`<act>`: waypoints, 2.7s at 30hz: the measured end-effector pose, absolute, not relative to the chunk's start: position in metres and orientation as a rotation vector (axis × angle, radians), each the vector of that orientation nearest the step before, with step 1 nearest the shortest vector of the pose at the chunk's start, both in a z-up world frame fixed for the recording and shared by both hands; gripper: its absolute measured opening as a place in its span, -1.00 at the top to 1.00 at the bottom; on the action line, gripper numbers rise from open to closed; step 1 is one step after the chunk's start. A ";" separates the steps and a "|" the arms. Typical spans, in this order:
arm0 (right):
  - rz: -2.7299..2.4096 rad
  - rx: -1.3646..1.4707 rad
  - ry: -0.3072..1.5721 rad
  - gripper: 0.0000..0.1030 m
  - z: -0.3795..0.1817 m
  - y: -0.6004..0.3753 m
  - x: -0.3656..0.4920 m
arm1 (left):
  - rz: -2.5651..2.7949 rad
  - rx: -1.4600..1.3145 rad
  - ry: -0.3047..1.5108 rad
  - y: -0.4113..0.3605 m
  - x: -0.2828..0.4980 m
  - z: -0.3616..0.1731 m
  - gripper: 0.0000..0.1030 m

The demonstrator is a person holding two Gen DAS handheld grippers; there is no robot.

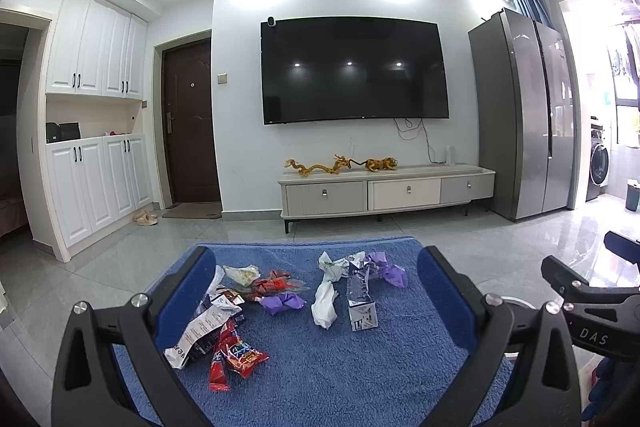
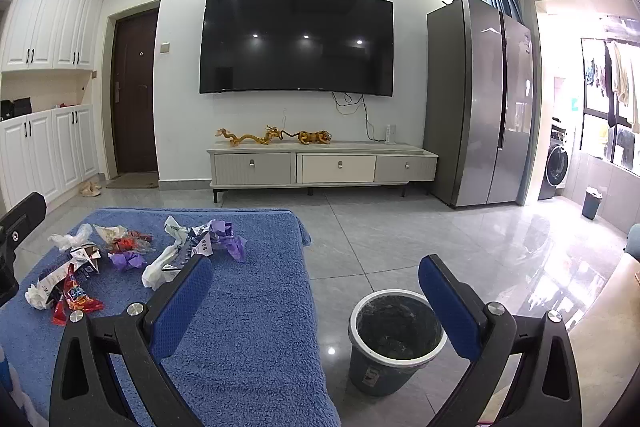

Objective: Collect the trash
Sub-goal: 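Approach the trash pile on the blue rug with both tools, then grasp the white tissue with the left tool while the right tool grasps the blue milk carton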

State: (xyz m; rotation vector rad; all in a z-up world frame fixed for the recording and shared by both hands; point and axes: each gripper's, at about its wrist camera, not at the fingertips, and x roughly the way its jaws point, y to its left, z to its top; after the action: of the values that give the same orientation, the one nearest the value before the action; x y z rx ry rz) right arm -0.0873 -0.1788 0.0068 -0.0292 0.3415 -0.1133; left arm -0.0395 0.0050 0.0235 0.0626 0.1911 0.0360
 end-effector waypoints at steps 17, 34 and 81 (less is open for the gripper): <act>-0.136 -0.047 0.328 -1.00 0.007 -0.174 -0.083 | 0.006 0.070 0.243 0.008 -0.031 0.027 -0.97; -0.055 0.004 0.416 -1.00 -0.004 -0.164 -0.050 | -0.062 0.092 0.361 0.018 -0.005 -0.003 -0.97; 0.333 0.091 0.944 -0.49 -0.106 -0.056 0.183 | -0.129 -0.456 0.827 0.317 0.033 -0.129 -0.01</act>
State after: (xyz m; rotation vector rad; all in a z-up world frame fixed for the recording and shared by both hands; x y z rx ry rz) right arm 0.1832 -0.0560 -0.1060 0.0910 0.9437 0.3329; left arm 0.0332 0.3168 -0.1289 -0.4563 0.8265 -0.1293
